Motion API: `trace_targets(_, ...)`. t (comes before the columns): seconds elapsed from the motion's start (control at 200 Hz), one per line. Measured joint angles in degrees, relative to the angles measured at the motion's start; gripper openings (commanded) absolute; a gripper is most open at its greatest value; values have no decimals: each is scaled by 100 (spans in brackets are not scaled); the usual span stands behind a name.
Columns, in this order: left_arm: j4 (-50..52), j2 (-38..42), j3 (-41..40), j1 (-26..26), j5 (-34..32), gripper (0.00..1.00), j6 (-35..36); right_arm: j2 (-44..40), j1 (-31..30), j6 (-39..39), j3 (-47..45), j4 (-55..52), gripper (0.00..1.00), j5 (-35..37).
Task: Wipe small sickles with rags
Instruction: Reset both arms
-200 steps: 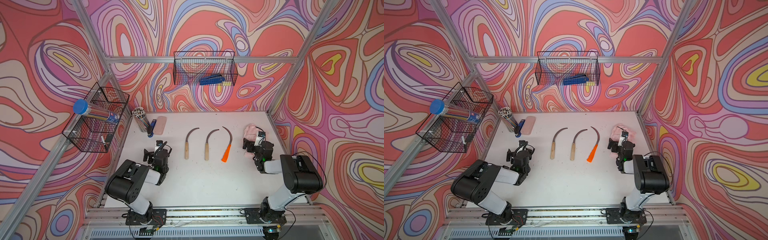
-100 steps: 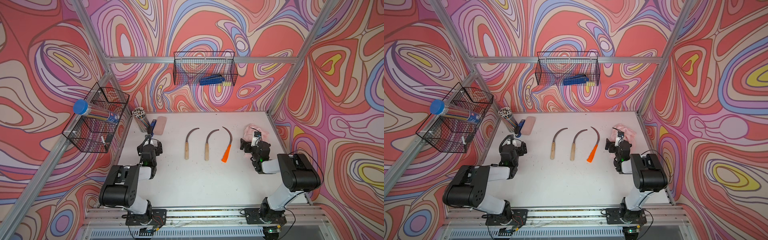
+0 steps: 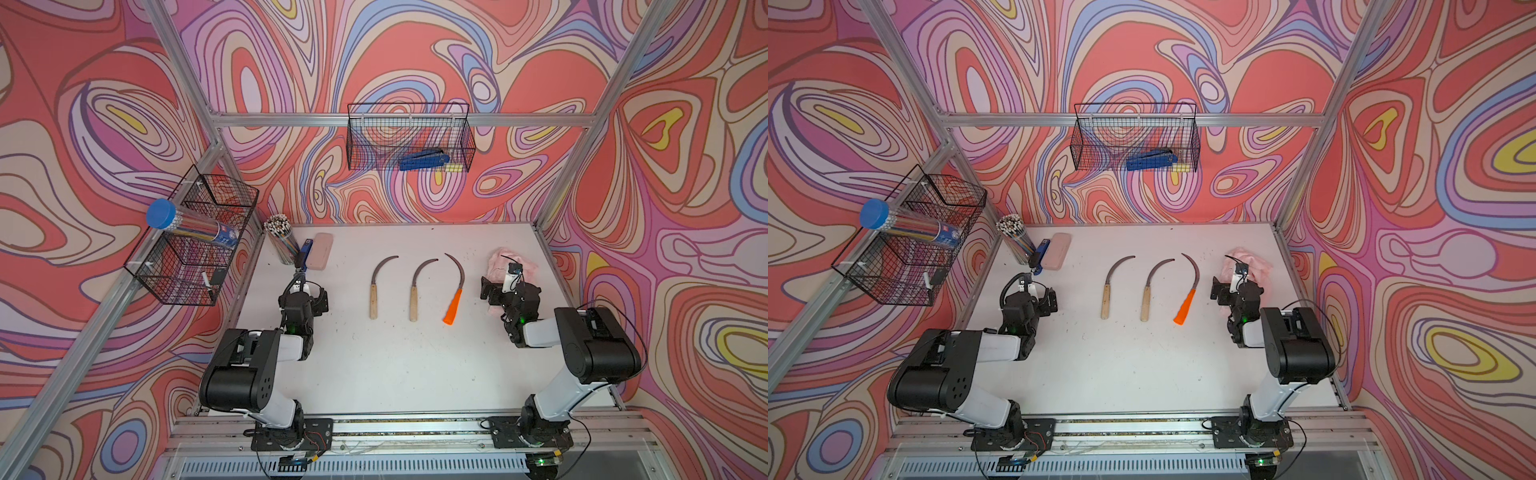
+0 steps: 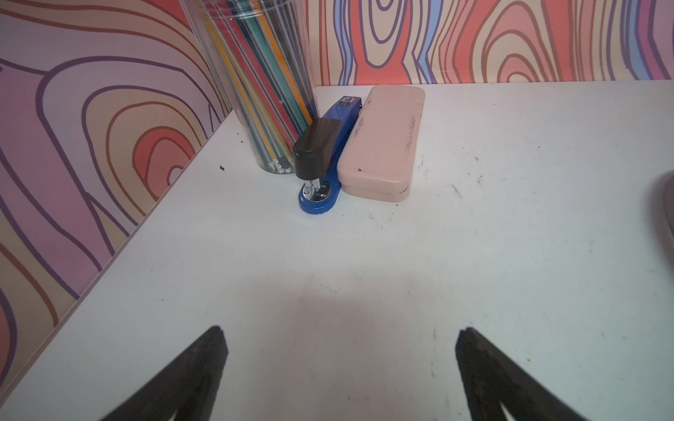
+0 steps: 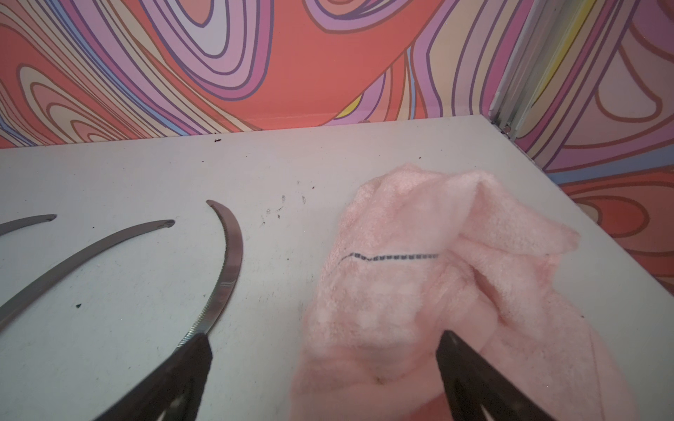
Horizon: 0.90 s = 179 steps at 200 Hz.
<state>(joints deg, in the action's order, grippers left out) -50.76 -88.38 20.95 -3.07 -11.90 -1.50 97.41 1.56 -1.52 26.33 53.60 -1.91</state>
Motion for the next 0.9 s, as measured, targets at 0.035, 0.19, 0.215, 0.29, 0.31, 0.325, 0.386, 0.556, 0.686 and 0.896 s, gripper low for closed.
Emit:
trace_targets(0.035, 0, 0, 0, 2, 11, 100, 0, 0, 0, 0, 0, 0, 98, 4)
trace_targets(0.19, 0, 0, 0, 2, 24, 100, 0, 0, -15, 7, 0, 2, 98, 55)
trace_targets(0.215, -2, 0, 0, 2, 31, 100, 0, 0, -15, 7, 0, 2, 98, 57)
trace_targets(0.29, 0, 0, 0, 2, 35, 100, 0, 0, -15, 15, 0, 4, 98, 63)
trace_targets(0.31, 0, 0, 0, 2, 37, 100, 0, 0, -15, 17, 0, 2, 98, 63)
trace_targets(0.325, -2, 0, 0, 2, 35, 100, 0, 0, -15, 17, 0, 2, 98, 63)
trace_targets(0.386, -2, 0, 0, 0, 37, 100, 0, 0, -15, 20, 0, 2, 98, 63)
trace_targets(0.556, 0, 0, 0, 2, 37, 100, 0, 0, -15, 22, 0, 2, 98, 63)
trace_targets(0.686, 4, 0, 2, 11, 81, 100, -4, 0, -15, 22, 0, 2, 98, 63)
trace_targets(0.896, 15, 0, 4, 83, 254, 100, -7, 0, -15, 22, 0, 2, 98, 63)
